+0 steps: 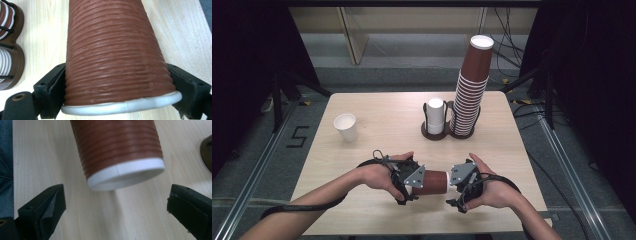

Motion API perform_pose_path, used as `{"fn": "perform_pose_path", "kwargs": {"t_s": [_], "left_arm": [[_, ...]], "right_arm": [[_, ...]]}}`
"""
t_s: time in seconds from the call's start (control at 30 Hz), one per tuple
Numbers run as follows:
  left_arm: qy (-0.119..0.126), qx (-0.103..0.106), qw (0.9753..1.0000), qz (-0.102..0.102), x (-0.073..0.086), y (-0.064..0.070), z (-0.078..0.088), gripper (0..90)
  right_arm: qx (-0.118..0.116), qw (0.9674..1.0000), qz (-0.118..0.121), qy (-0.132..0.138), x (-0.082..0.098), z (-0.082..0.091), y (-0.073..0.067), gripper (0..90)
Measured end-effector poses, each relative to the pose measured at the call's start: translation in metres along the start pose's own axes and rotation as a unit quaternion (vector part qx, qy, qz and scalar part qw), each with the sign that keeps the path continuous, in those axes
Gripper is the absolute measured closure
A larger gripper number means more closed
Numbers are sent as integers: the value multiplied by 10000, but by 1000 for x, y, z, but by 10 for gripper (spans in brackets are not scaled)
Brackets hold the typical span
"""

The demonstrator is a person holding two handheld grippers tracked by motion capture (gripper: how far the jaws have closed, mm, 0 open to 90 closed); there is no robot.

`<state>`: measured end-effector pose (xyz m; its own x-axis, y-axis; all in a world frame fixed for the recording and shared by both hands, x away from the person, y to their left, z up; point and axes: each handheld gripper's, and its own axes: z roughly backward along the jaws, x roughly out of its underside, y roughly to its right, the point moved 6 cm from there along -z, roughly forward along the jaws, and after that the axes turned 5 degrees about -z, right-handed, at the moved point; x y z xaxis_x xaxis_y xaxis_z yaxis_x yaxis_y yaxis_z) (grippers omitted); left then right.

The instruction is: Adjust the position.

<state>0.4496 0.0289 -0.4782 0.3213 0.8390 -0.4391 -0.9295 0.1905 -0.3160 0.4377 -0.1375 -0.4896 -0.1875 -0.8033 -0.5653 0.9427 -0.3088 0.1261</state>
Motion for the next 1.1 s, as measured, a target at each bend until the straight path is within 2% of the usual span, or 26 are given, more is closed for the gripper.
{"fn": "perform_pose_path", "kwargs": {"t_s": [0.03,0.07,0.1,0.13,0.17,0.2,0.23,0.27,0.3,0.4,0.43,0.47,0.5,0.53,0.6,0.63,0.7,0.73,0.8,0.93,0.97,1.0,1.1], "left_arm": [[0,0,10000,0,0,0,0,123],[4,12,10000,6,-1,0,-1,124],[-3,-3,10000,-26,-2,-1,-1,124],[2,-3,10000,-34,-3,-1,-2,126],[-2,32,10000,-44,-5,0,-3,126],[-2,32,10000,-44,-5,0,-3,127],[-12,45,10000,-53,-6,0,-4,127],[-12,79,10000,-33,-7,1,-5,126],[-21,103,9999,-37,-8,1,-6,126],[-25,129,9999,-47,-9,1,-8,126],[-28,115,9999,-62,-10,1,-8,126],[-16,104,9999,-79,-10,1,-7,126],[-8,109,9999,-87,-11,0,-7,127],[-15,117,9999,-96,-11,0,-7,127],[-41,125,9998,-121,-11,0,-6,127],[-38,142,9998,-125,-11,-1,-6,128],[-49,148,9998,-150,-12,-1,-5,129],[-79,180,9996,-186,-12,0,-5,129],[-81,198,9996,-200,-13,-1,-4,129],[-146,264,9992,-254,-12,0,-5,130],[-155,276,9992,-263,-12,1,-6,130],[-204,314,9988,-323,-11,1,-6,131],[-182,339,9988,-306,-12,2,-7,131]], "right_arm": [[-8,10000,38,2,-2,0,0,25],[31,9998,176,32,-4,-1,0,25],[31,9998,176,32,-4,-1,0,25],[-21,10000,-4,2,-6,-1,-4,26],[23,9996,262,69,-9,-2,-1,26],[-5,10000,3,14,-8,-1,-5,26],[-5,10000,3,14,-8,-1,-5,26],[13,9997,247,68,-11,-2,-3,27],[-3,9996,266,70,-13,-2,-4,28],[-22,9997,254,60,-13,-3,-6,31],[-21,10000,78,3,-12,-3,-9,34],[-15,9996,282,30,-14,-5,-7,36],[-12,9999,129,-34,-13,-5,-10,36],[27,9993,358,40,-15,-7,-7,38],[-12,9994,334,42,-15,-9,-8,39],[-20,9999,161,-17,-15,-9,-10,40],[-7,9998,177,-7,-16,-10,-10,42],[-39,9996,281,24,-18,-12,-10,48],[-76,9997,223,65,-20,-13,-12,69],[-127,9995,272,81,-20,-14,-13,85],[-99,9989,446,130,-22,-15,-12,87],[-147,9994,300,134,-21,-15,-15,92],[-228,9989,389,88,-19,-16,-15,97]]}}
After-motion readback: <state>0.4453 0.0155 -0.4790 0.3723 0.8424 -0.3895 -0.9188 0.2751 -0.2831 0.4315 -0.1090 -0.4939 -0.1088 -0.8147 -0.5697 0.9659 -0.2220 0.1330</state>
